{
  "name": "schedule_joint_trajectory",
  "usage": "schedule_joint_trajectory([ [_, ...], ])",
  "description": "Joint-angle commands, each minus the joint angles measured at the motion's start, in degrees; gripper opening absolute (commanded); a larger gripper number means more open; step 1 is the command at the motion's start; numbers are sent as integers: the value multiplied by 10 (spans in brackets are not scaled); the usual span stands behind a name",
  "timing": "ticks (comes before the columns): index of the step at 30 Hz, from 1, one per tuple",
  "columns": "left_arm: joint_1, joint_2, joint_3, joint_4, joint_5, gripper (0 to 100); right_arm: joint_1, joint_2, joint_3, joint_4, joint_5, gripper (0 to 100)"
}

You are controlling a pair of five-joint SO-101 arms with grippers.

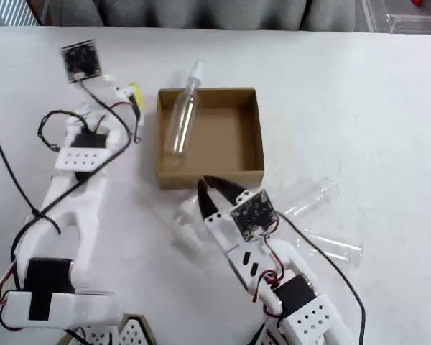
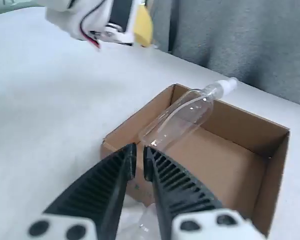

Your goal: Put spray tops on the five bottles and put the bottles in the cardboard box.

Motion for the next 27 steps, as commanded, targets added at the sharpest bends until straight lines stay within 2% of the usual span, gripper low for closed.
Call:
schedule_joint_trajectory([
  [1,-40,-31,-35,-2,96,112,46,1,-16,-38,-2,17],
  [4,-55,-29,-36,-4,149,112,70,1,-17,-50,-4,17],
  [8,-58,8,-51,-27,150,112,111,3,-38,-44,-5,17],
  [14,-52,106,-159,61,147,114,128,3,-37,-44,-6,17],
  [21,20,42,-199,204,10,116,124,3,-30,-44,-6,17],
  [24,63,15,-200,226,-18,121,110,3,-28,-44,-6,16],
  [27,93,15,-200,228,-27,205,98,3,-19,-44,-6,16],
])
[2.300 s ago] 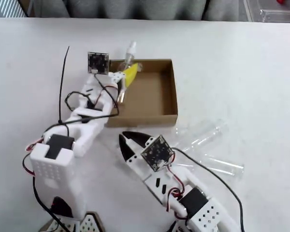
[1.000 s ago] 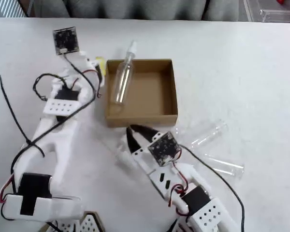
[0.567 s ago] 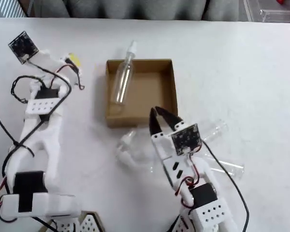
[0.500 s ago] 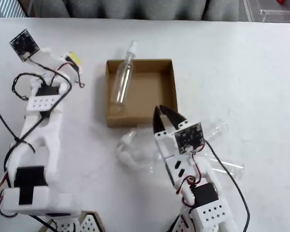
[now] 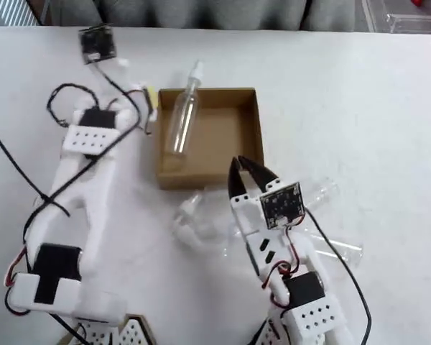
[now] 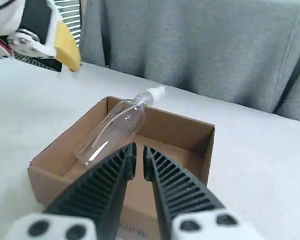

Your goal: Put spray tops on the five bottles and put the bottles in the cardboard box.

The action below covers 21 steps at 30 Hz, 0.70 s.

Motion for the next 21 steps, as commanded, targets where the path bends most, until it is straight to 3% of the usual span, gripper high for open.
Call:
schedule_joint_trajectory([
  [1,36,-36,-39,3,-11,238,-18,3,-19,-10,-6,16],
  [3,44,-36,-39,4,-11,279,-19,3,-18,-10,-6,16],
  [21,62,120,-138,29,-45,253,-21,2,-18,-10,-6,16],
])
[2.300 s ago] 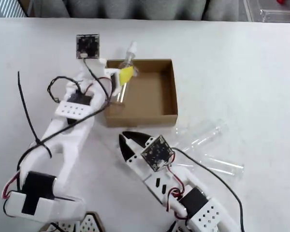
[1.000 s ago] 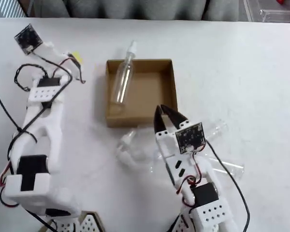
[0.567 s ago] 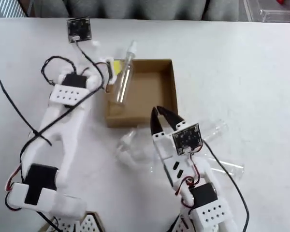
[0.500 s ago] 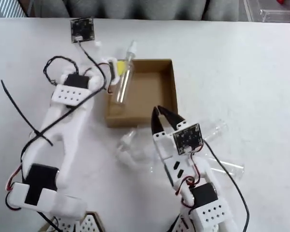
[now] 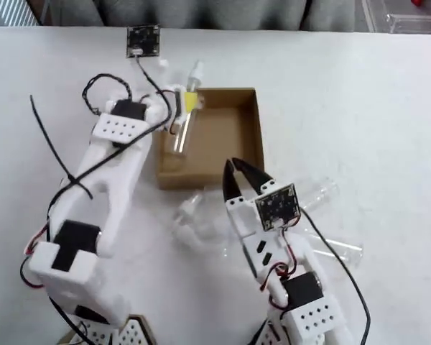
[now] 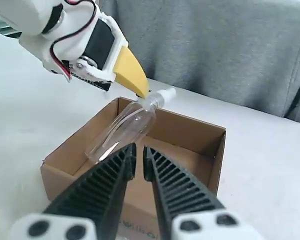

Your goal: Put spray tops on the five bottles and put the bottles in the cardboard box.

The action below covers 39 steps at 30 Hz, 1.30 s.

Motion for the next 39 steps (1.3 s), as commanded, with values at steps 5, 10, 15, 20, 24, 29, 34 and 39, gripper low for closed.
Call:
schedule_joint_trajectory([
  [5,12,15,-42,-4,-7,253,-4,1,-18,-10,-6,16],
  [10,19,21,-36,-18,-40,253,-4,0,-18,-10,-6,16],
  [15,19,21,-36,-18,-46,264,-4,0,-18,-10,-6,16],
  [20,19,29,-36,-15,-43,353,-4,0,-18,-10,-6,16],
  [24,19,69,-52,-25,-46,339,-4,0,-18,-10,-6,16],
  [29,15,104,-90,-26,-46,313,-4,-2,-18,-10,-6,16],
  [34,15,138,-114,-31,-43,313,-4,-3,-18,-10,-6,16],
  [39,15,185,-154,-27,-42,313,-4,-3,-18,-10,-6,16],
])
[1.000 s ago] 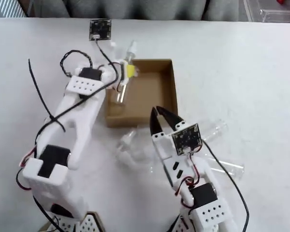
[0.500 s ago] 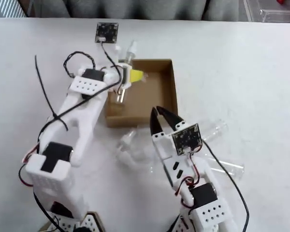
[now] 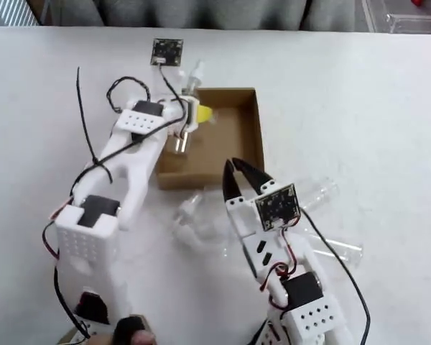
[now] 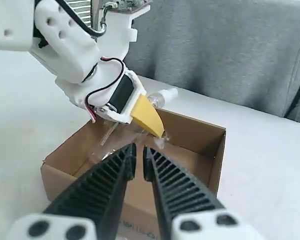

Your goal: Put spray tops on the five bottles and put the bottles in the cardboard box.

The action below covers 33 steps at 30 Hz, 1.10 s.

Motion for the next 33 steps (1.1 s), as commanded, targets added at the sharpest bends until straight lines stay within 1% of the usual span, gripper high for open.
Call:
schedule_joint_trajectory([
  [1,2,11,-54,-11,0,313,-4,-3,-18,-10,-6,16],
  [8,7,31,-64,-15,0,303,-4,-3,-18,-10,-6,16],
  [10,7,32,-64,-17,0,245,-4,-3,-18,-10,-6,16],
  [14,7,33,-59,-72,0,24,-4,-3,-18,-10,-6,16],
  [15,7,33,-58,-82,0,11,-4,-3,-18,-10,-6,16],
  [17,7,33,-47,-86,0,50,-4,-3,-18,-10,-6,16],
  [20,7,32,-42,-92,0,15,-4,-3,-18,-10,-6,16],
  [23,7,28,-37,-114,0,20,-4,-3,-18,-10,-5,16],
  [30,7,24,-35,-113,0,20,-4,-3,-18,-10,-4,16],
  [33,7,-8,-6,-118,0,20,-4,-3,-18,-10,-4,16],
])
